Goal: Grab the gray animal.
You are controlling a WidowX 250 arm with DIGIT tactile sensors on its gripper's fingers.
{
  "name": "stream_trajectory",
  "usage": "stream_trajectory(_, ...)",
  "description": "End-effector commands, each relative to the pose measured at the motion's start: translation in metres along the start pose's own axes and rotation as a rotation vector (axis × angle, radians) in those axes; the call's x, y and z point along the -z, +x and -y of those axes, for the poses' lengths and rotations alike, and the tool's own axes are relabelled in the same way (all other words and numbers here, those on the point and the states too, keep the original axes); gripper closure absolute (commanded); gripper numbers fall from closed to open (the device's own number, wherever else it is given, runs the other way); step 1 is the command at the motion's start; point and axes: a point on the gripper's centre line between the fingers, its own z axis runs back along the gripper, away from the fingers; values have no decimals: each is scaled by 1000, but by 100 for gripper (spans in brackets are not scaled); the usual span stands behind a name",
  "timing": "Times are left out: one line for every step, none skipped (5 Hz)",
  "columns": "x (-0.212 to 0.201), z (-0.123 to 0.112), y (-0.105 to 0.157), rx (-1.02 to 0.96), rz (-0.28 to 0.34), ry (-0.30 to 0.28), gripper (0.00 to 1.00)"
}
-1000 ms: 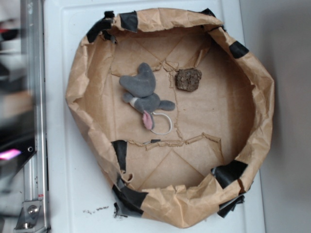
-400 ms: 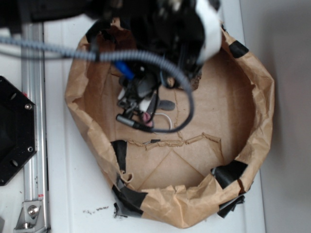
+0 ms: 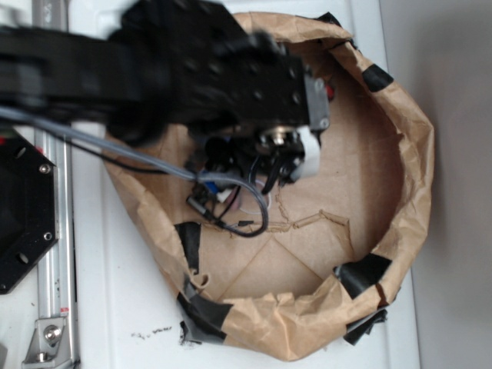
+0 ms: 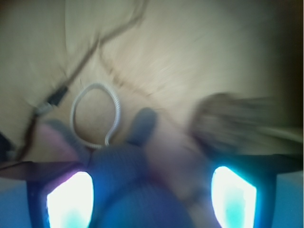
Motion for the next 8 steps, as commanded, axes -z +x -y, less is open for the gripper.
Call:
stream_trajectory(0, 30, 9, 94, -60, -179, 0)
stream_trajectory(-3, 31, 6, 90, -80, -129, 100)
stream_trajectory(-10, 30, 6, 101, -80, -87, 100)
stream_trajectory(-21, 31, 7, 108, -65, -41, 100)
stream_trajectory(-38, 33, 10, 101, -31, 1, 100)
stream_trajectory(-62, 34, 17, 77, 13, 51, 100)
stream_trajectory(-103, 31, 30, -44, 122, 84, 100)
stream_trajectory(-142, 35, 47, -269, 170, 13, 100)
